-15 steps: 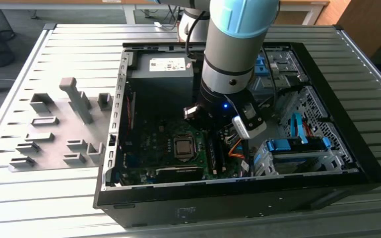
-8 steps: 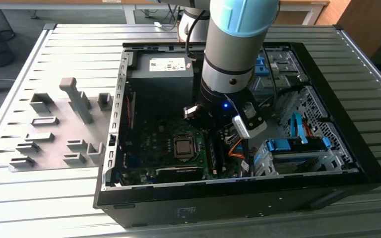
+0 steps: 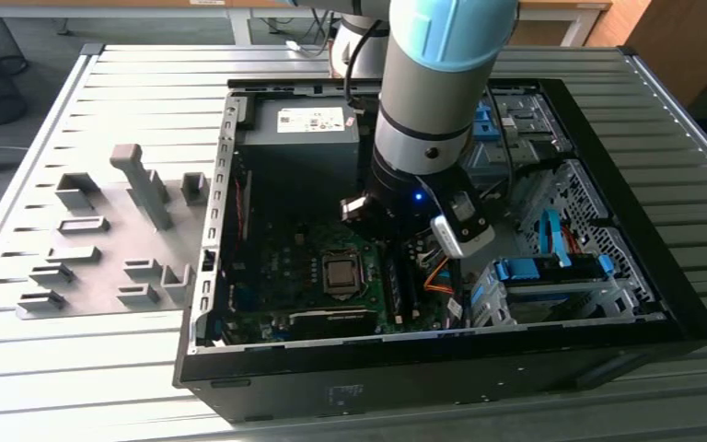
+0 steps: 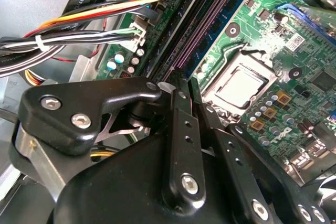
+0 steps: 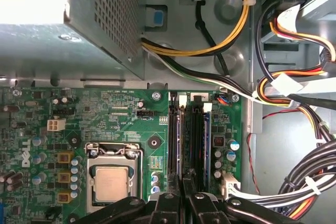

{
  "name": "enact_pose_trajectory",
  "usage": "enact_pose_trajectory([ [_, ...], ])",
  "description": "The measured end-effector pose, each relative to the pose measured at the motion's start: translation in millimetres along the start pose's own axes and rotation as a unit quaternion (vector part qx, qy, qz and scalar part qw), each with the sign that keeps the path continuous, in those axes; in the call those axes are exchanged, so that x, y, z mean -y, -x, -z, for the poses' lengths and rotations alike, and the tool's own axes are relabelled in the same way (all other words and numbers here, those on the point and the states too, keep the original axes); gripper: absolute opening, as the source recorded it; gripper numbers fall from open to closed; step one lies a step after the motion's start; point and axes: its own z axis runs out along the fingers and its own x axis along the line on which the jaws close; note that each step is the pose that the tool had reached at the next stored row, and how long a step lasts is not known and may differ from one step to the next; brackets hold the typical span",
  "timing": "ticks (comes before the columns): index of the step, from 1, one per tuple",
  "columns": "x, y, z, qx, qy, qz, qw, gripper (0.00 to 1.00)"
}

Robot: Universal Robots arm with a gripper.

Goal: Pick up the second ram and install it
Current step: 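Insert the second ram into the second slot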

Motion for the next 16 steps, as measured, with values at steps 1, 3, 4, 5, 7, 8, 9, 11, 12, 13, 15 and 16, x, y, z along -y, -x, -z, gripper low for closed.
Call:
enact_pose_trajectory([
  [1, 0.0, 0.0, -0.4, 0.0, 0.0, 0.0, 1.0, 0.14],
  [3, 0.0, 0.0, -1.2, 0.0, 0.0, 0.0, 1.0, 0.14],
  [4, 0.1, 0.0, -1.5, -0.0001, -0.0003, 0.0, 1.0, 0.14],
  [5, 0.1, 0.0, -1.8, -0.0001, -0.0004, 0.0, 1.0, 0.14],
  [7, 0.2, 0.0, -2.7, -0.0001, -0.0004, 0.0, 1.0, 0.14],
  [8, 0.2, 0.0, -3.1, -0.0001, -0.0004, 0.0, 1.0, 0.14],
  [9, 0.2, 0.0, -3.2, -0.0001, -0.0003, 0.0, 1.0, 0.14],
  [11, 0.1, 0.1, -3.4, 0.0, -0.0001, 0.0, 1.0, 0.14],
  [12, 0.1, 0.1, -3.3, 0.0, 0.0, 0.0, 1.0, 0.14],
  [13, 0.0, 0.1, -2.9, 0.0, 0.0001, 0.0, 1.0, 0.14],
  [15, -0.1, 0.1, -2.4, 0.0001, 0.0004, 0.0, 1.0, 0.14],
  [16, -0.1, 0.2, -2.3, 0.0, 0.0003, 0.0, 1.0, 0.14],
])
